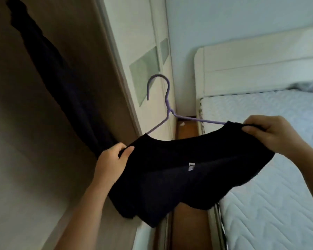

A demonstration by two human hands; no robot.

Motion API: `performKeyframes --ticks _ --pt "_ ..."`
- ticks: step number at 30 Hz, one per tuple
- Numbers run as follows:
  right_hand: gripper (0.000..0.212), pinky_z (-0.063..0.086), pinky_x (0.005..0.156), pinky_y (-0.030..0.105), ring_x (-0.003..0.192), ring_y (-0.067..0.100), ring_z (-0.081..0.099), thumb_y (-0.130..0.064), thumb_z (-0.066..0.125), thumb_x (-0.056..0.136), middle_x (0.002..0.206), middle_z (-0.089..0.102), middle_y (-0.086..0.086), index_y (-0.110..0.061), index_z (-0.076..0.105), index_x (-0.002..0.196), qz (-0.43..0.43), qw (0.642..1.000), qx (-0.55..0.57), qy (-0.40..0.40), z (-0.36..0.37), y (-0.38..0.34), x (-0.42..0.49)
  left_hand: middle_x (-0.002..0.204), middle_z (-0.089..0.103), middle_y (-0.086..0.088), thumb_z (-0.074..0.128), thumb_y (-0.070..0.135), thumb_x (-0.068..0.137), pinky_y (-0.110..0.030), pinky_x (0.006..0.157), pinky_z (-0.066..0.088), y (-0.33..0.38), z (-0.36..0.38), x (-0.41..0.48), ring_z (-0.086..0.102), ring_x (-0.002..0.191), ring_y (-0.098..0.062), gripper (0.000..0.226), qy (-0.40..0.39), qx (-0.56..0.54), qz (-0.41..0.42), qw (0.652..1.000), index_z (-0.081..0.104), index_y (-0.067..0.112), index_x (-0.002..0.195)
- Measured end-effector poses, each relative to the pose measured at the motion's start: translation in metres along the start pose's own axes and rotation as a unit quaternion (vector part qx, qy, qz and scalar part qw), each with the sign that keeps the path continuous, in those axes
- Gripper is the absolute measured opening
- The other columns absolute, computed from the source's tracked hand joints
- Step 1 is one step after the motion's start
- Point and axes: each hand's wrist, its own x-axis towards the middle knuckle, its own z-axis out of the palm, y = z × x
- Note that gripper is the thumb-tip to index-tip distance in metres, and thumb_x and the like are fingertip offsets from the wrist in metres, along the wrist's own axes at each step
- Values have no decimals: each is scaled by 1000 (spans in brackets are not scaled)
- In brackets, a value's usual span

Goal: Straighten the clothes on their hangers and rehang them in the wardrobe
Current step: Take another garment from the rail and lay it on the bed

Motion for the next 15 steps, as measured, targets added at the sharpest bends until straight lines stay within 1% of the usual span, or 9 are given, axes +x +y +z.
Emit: performKeyframes --ticks 2,4,7,9,12,13,15 --pt "32 41 62 23 81 5 56 -23 59 86 84 61 -20 -45 55 64 69 997 -20 -25 -3 27 -37 60 59 -10 52 38 88 -38 56 42 3 41 -10 59 60 -24 33 -62 -32 6 998 58 11 69" --pt "36 39 62 18 76 -5 56 -20 60 86 80 60 -24 -41 51 58 156 987 -28 -36 -6 51 -78 59 58 -9 54 36 88 -35 56 39 8 82 -21 58 61 -22 35 -135 -48 9 990 57 9 66" --pt "30 38 60 9 66 -10 54 -17 63 85 68 60 -27 -31 53 60 290 956 -26 -33 -10 74 -148 56 56 -5 58 37 85 -31 54 35 23 135 -35 56 59 -18 35 -225 -59 24 972 55 13 60" --pt "31 37 59 6 60 -9 53 -18 64 85 56 57 -27 -27 52 57 368 929 -32 -30 -11 80 -198 56 56 -2 61 38 83 -30 54 36 33 165 -41 56 60 -15 34 -277 -59 41 958 54 17 58" --pt "34 38 57 12 56 -8 52 -21 63 85 48 55 -23 -27 51 54 479 877 -31 -22 -5 74 -274 60 61 0 65 40 79 -32 58 41 49 203 -53 58 64 -13 29 -356 -52 88 929 58 19 60" --pt "33 38 56 16 56 -5 52 -22 63 85 48 55 -18 -26 52 55 517 855 -27 -14 -2 69 -300 60 61 1 66 41 78 -31 58 41 54 214 -59 58 64 -12 28 -383 -50 102 917 58 22 59" --pt "29 34 54 21 52 5 51 -25 63 86 50 54 -7 -20 57 58 591 806 -14 13 10 54 -346 61 62 6 67 44 77 -29 57 41 63 233 -70 58 65 -9 27 -434 -47 128 891 59 26 59"
